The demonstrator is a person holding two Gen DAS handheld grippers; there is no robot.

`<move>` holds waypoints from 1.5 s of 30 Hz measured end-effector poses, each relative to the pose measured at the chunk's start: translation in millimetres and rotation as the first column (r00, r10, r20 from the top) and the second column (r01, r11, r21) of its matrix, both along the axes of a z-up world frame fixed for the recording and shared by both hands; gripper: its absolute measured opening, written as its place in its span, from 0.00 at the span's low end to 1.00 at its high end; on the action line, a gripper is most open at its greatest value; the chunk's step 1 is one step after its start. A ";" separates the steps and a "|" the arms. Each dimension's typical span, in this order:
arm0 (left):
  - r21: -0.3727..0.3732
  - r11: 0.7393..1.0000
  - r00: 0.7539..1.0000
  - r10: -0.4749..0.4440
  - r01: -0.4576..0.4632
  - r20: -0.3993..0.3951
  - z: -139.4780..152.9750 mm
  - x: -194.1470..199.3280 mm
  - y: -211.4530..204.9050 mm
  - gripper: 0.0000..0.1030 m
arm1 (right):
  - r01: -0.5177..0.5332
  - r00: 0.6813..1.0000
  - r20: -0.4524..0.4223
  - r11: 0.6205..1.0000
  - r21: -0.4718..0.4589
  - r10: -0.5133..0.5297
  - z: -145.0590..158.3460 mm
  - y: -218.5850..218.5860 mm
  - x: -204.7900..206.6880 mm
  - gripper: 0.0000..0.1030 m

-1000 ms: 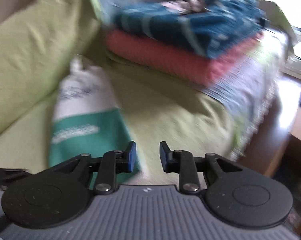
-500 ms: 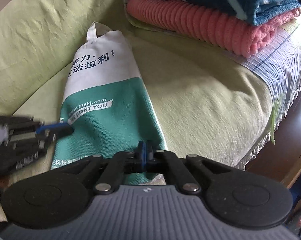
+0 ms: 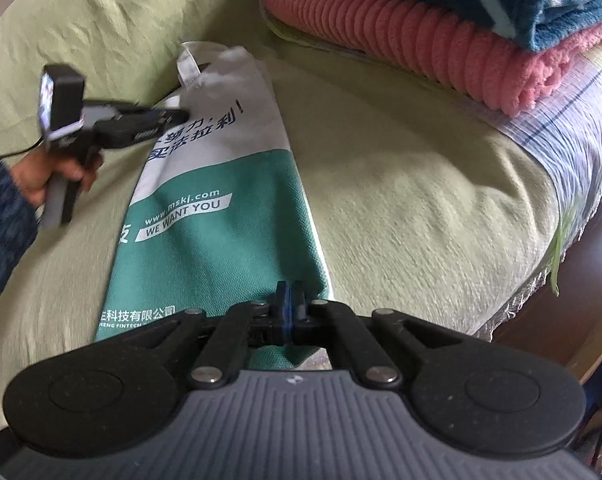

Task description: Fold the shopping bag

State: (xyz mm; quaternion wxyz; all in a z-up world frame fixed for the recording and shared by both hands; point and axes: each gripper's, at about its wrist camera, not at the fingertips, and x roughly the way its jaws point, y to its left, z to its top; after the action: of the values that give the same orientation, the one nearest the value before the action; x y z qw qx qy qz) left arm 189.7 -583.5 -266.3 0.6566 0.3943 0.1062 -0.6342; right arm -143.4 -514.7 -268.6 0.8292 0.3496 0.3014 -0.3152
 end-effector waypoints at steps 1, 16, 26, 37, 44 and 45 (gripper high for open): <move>0.000 1.000 1.000 -0.007 0.007 0.025 0.0 -2.7 -0.5 0.04 | -0.004 1.000 -0.002 1.000 0.003 0.004 0.5 -1.1 0.5 0.00; 0.064 0.992 0.994 -0.109 0.108 0.025 -1.3 -57.3 -65.8 0.04 | -0.016 1.000 0.027 0.998 0.055 0.015 -1.4 -8.5 -4.6 0.00; 0.040 0.999 0.982 -0.026 0.034 -0.187 15.3 -63.6 -31.9 0.06 | -0.015 0.999 0.045 0.998 0.056 0.013 -2.8 -9.6 -5.8 0.00; 0.100 0.995 0.929 0.066 -0.031 -0.364 22.3 -161.9 126.1 0.04 | 0.005 0.995 0.102 0.995 0.101 -0.015 -8.8 -16.3 -14.8 0.00; 0.186 0.980 0.943 0.129 -0.073 -0.306 23.9 -212.6 181.5 0.04 | -0.029 0.999 0.046 0.999 0.025 0.028 -4.6 -7.9 -10.7 0.00; 0.194 0.977 0.947 0.144 -0.089 -0.287 25.8 -216.2 181.0 0.04 | -0.025 0.999 0.038 0.999 0.032 0.024 -3.3 -5.7 -12.7 0.00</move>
State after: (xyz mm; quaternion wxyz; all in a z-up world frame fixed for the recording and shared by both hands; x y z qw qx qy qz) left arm -26.5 -402.5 -240.5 0.6312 0.3440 0.2841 -0.6345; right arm -156.2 -520.4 -271.8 0.8327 0.3653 0.2950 -0.2934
